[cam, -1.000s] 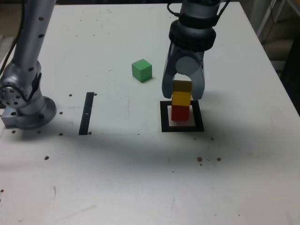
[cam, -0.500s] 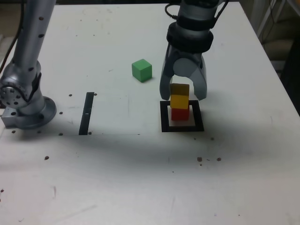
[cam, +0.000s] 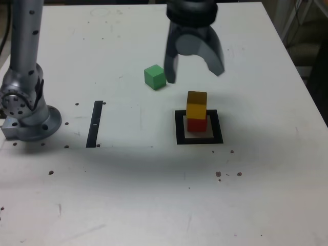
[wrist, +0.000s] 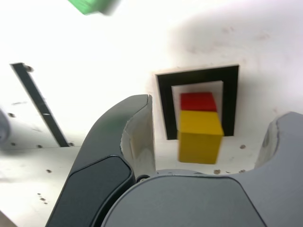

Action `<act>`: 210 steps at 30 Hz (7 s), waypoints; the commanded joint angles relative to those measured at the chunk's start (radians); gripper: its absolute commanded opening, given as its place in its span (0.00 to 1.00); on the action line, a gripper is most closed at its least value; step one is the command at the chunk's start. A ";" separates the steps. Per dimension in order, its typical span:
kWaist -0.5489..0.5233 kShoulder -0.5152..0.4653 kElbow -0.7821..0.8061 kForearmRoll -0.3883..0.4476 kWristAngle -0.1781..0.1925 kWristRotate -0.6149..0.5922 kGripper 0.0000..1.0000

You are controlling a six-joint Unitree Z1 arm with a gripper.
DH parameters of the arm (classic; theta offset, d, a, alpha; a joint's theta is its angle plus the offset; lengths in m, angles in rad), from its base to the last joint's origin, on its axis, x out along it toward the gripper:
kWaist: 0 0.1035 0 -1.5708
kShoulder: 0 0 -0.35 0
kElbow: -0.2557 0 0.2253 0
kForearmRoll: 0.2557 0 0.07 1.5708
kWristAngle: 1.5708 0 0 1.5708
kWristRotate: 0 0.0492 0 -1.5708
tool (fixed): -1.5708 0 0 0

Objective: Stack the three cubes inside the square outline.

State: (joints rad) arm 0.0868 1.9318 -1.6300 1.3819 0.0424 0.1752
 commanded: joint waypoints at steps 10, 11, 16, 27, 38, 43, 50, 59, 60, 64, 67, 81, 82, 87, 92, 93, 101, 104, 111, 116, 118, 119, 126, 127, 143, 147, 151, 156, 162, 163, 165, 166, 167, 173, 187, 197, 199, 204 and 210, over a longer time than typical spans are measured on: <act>0.199 -0.037 0.101 0.018 0.005 0.015 0.99; 0.215 -0.038 0.107 0.015 0.005 0.013 1.00; 0.280 -0.034 0.114 0.008 0.006 -0.009 1.00; 0.376 0.016 0.154 -0.007 0.005 -0.092 1.00; 0.414 0.120 0.162 -0.030 -0.018 -0.092 0.95; 0.424 0.157 0.153 -0.028 -0.028 -0.087 0.90; 0.434 0.183 0.131 -0.010 -0.030 -0.087 0.69; 0.436 0.186 0.115 -0.027 -0.009 -0.079 0.29; 0.436 0.186 0.115 -0.027 -0.009 -0.079 0.29; 0.436 0.186 0.117 -0.027 -0.011 -0.078 0.29; 0.436 0.187 0.118 -0.027 -0.012 -0.077 0.29; 0.436 0.188 0.122 -0.032 -0.011 -0.075 0.27; 0.436 0.188 0.122 -0.033 -0.010 -0.074 0.27; 0.426 0.183 0.120 -0.035 -0.002 -0.068 0.27; 0.392 0.163 0.111 -0.031 0.008 -0.065 0.27; 0.379 0.156 0.107 -0.028 0.011 -0.064 0.27; 0.266 0.119 0.029 0.039 0.035 -0.045 0.27; 0.216 0.111 -0.028 0.092 0.052 -0.035 0.27; 0.103 0.109 -0.166 0.211 0.075 -0.005 0.27; 0.041 0.113 -0.230 0.252 0.064 0.018 0.27; 0.022 0.115 -0.245 0.255 0.058 0.020 0.27; 0.013 0.117 -0.252 0.255 0.055 0.020 0.27; -0.039 0.123 -0.284 0.256 0.053 0.007 0.27; -0.046 0.123 -0.287 0.256 0.053 0.006 0.27; -0.150 0.135 -0.301 0.256 0.040 -0.039 0.27; -0.154 0.144 -0.306 0.255 0.039 -0.043 0.41; -0.154 0.149 -0.307 0.254 0.040 -0.041 0.79; -0.154 0.156 -0.303 0.253 0.040 -0.040 0.97; -0.154 0.157 -0.301 0.253 0.041 -0.040 0.97; -0.154 0.154 -0.301 0.253 0.042 -0.040 0.98; -0.154 0.144 -0.299 0.252 0.048 -0.042 0.98; -0.154 0.136 -0.297 0.252 0.053 -0.043 0.99; -0.154 0.127 -0.295 0.252 0.058 -0.044 0.99; -0.154 0.048 -0.249 0.250 0.086 -0.056 0.99; -0.150 -0.199 0.062 0.152 0.109 -0.116 0.99; -0.150 -0.334 0.356 0.036 0.104 -0.188 0.99; -0.150 -0.354 0.403 0.012 0.096 -0.198 0.99; -0.150 -0.395 0.516 -0.051 0.068 -0.217 0.99; -0.150 -0.426 0.667 -0.150 0.032 -0.239 0.99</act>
State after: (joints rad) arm -0.0638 1.5127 -0.9750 1.2435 0.0788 -0.0607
